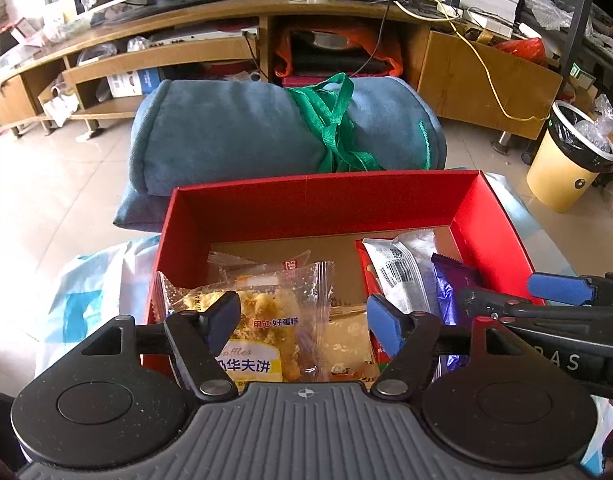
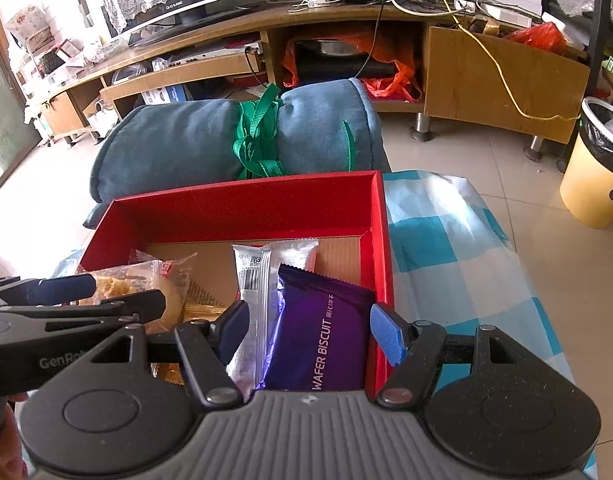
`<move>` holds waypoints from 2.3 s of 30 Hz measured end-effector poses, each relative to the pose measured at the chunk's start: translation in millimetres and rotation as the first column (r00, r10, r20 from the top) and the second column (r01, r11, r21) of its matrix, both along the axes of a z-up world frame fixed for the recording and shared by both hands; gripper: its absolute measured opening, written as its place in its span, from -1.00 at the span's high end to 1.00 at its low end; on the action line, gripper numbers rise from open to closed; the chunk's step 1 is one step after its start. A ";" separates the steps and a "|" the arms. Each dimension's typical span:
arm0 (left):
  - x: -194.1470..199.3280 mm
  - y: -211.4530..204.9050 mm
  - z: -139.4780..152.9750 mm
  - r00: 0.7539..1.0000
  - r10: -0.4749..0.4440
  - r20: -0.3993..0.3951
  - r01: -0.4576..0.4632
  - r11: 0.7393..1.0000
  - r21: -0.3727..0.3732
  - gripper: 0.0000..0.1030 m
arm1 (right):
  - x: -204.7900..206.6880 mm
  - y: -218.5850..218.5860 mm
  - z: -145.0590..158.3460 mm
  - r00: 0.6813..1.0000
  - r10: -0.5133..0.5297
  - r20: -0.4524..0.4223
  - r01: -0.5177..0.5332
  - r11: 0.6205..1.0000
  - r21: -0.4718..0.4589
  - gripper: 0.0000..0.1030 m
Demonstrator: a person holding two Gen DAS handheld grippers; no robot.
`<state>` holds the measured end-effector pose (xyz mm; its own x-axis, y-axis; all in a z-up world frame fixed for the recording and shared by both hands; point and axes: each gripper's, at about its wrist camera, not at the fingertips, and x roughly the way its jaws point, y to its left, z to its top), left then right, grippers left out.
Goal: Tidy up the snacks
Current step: 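Open both tools and withdraw them from the red box toward the table, then grasp the blue sausage packet with the left tool while the right tool nears the red-yellow chips bag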
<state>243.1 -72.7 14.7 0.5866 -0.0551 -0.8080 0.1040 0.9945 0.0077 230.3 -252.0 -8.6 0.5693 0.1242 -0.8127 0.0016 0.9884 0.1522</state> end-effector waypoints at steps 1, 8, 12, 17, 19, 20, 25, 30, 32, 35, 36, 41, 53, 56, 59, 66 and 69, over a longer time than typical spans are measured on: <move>-0.6 0.1 0.5 1.000 0.000 0.001 0.000 1.000 -0.001 -0.48 | -0.6 -0.2 0.3 1.000 0.000 0.001 0.000 1.000 0.000 -0.20; -6.7 0.5 7.6 1.000 -0.006 0.025 0.006 1.000 -0.003 -0.52 | -5.5 -1.0 5.8 1.000 -0.004 0.011 0.004 1.000 -0.009 -0.22; -13.2 -1.4 12.9 0.999 -0.023 0.041 0.024 1.000 -0.013 -0.60 | -10.2 -1.0 7.9 1.000 -0.013 0.016 0.014 0.998 -0.062 -0.22; -21.6 -6.6 16.7 0.997 -0.049 0.052 0.050 0.999 -0.008 -0.60 | -18.6 -6.1 10.2 1.000 -0.020 0.014 0.021 0.998 -0.060 -0.22; -25.0 -7.6 16.9 0.997 -0.055 0.053 0.056 0.998 -0.010 -0.61 | -22.8 -8.6 11.8 1.000 -0.023 0.016 0.024 0.998 -0.061 -0.22; -26.8 -7.9 16.7 0.997 -0.057 0.052 0.058 0.998 -0.011 -0.61 | -24.8 -10.1 12.5 1.000 -0.026 0.017 0.027 0.998 -0.063 -0.22; -35.9 -10.8 13.4 0.997 -0.073 0.039 0.074 0.997 -0.014 -0.61 | -34.6 -17.8 13.2 0.999 -0.045 0.008 0.045 0.996 -0.072 -0.22; -47.1 -14.0 11.8 0.995 -0.091 0.030 0.092 0.996 -0.019 -0.62 | -45.3 -26.6 10.2 0.998 -0.068 -0.013 0.067 0.995 -0.076 -0.22; -50.7 -16.0 11.1 0.995 -0.099 0.027 0.100 0.995 -0.019 -0.62 | -49.7 -30.3 9.0 0.997 -0.079 -0.022 0.078 0.994 -0.073 -0.22; -56.4 -19.8 9.9 0.993 -0.114 0.019 0.114 0.993 -0.022 -0.62 | -56.7 -35.0 8.2 0.995 -0.094 -0.032 0.092 0.994 -0.067 -0.22; -58.3 -21.1 9.5 0.993 -0.120 0.017 0.120 0.992 -0.022 -0.62 | -58.6 -36.0 8.2 0.995 -0.098 -0.034 0.095 0.993 -0.065 -0.22; -69.3 -25.2 4.3 0.990 -0.144 0.002 0.144 0.989 -0.018 -0.64 | -70.2 -40.4 7.1 0.992 -0.114 -0.046 0.111 0.992 -0.062 -0.24; -109.2 -25.9 -23.4 0.971 -0.212 -0.113 0.209 0.977 -0.037 -0.64 | -105.8 -43.1 0.2 0.988 -0.121 -0.098 0.117 0.992 -0.039 -0.25; -124.0 -23.7 -30.7 0.962 -0.227 -0.151 0.222 0.974 -0.050 -0.64 | -117.6 -38.8 -0.8 0.989 -0.103 -0.110 0.100 0.994 -0.032 -0.26; -135.1 -20.8 -36.2 0.954 -0.236 -0.185 0.228 0.972 -0.064 -0.64 | -133.4 -31.1 -2.7 0.989 -0.079 -0.129 0.075 0.997 -0.036 -0.26; -163.7 -20.1 -49.1 0.934 -0.262 -0.245 0.249 0.965 -0.084 -0.64 | -166.3 -21.5 -6.2 0.986 -0.051 -0.162 0.044 0.998 -0.043 -0.26; -172.6 -24.5 -55.5 0.924 -0.276 -0.265 0.263 0.961 -0.086 -0.64 | -174.5 -22.6 -5.5 0.985 -0.057 -0.162 0.053 0.998 -0.027 -0.27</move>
<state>70.4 -97.2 -40.7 0.3028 -0.2227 -0.9267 0.3596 0.9272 -0.1053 55.8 -274.6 -14.1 0.4344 0.0766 -0.8975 0.0792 0.9893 0.1228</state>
